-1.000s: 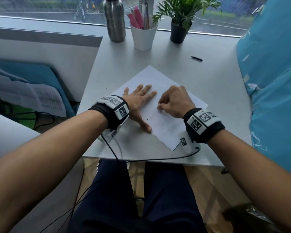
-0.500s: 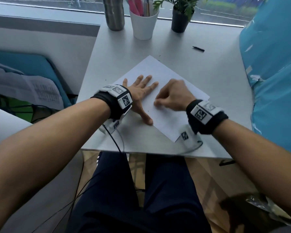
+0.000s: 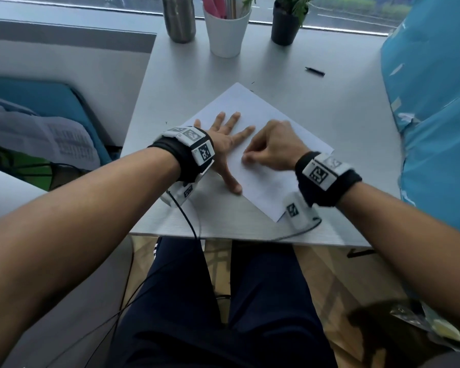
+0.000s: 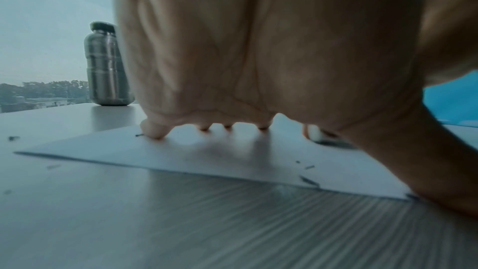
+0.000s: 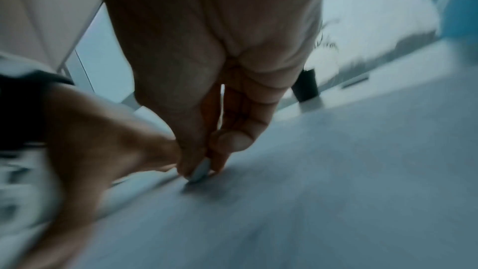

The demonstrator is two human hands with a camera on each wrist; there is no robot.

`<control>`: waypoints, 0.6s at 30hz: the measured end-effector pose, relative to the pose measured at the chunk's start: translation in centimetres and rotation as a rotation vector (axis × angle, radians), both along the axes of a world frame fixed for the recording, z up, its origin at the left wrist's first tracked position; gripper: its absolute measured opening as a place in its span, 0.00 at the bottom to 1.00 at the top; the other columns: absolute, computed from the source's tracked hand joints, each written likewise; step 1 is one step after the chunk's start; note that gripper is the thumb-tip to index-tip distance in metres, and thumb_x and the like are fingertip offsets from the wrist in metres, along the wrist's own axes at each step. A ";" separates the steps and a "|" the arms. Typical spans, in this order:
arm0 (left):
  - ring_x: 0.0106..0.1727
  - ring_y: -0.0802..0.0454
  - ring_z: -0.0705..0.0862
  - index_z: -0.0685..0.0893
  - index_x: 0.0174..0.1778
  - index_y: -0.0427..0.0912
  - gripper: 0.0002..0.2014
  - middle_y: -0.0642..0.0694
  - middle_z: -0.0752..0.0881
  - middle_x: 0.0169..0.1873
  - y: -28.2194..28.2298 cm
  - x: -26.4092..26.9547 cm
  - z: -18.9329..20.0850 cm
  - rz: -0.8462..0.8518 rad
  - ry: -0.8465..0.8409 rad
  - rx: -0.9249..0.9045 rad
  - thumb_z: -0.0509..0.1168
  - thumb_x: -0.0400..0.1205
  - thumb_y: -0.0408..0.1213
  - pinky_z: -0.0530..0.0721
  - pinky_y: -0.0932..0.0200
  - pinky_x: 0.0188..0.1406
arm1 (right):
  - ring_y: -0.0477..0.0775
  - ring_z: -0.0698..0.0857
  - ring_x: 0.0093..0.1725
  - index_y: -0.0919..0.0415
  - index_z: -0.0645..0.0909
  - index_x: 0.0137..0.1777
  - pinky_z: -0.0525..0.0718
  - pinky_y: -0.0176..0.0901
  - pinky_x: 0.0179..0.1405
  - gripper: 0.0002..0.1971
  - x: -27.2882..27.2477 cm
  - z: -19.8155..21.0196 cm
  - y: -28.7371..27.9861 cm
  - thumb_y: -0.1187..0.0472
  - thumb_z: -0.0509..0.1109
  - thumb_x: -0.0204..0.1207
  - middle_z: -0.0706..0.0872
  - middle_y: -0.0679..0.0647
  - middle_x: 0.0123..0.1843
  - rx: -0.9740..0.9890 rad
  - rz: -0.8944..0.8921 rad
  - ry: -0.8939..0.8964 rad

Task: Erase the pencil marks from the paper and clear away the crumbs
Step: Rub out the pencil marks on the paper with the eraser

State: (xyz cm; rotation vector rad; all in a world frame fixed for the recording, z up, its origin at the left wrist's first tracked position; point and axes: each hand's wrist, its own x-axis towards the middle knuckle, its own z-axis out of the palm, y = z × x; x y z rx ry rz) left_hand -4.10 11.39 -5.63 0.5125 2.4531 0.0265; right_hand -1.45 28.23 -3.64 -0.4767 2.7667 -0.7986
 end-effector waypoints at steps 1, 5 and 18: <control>0.81 0.47 0.23 0.27 0.78 0.71 0.78 0.55 0.22 0.80 0.0 0.0 0.1 0.004 -0.002 0.005 0.74 0.41 0.79 0.36 0.21 0.75 | 0.40 0.86 0.35 0.55 0.93 0.40 0.84 0.32 0.45 0.04 -0.4 0.0 0.2 0.57 0.81 0.66 0.92 0.47 0.36 -0.011 -0.041 0.010; 0.81 0.45 0.23 0.26 0.77 0.72 0.79 0.54 0.21 0.79 -0.1 -0.1 0.0 0.000 0.005 -0.003 0.73 0.38 0.81 0.36 0.21 0.75 | 0.38 0.82 0.31 0.57 0.93 0.38 0.75 0.20 0.36 0.02 0.7 -0.1 -1.0 0.60 0.80 0.66 0.92 0.49 0.35 0.030 0.111 -0.028; 0.81 0.43 0.24 0.26 0.78 0.71 0.80 0.53 0.21 0.80 0.1 -0.1 0.0 0.000 0.014 -0.020 0.73 0.38 0.80 0.38 0.18 0.74 | 0.39 0.83 0.32 0.57 0.93 0.39 0.80 0.27 0.40 0.05 -1.7 0.1 -0.3 0.58 0.80 0.65 0.92 0.50 0.36 0.027 -0.054 0.017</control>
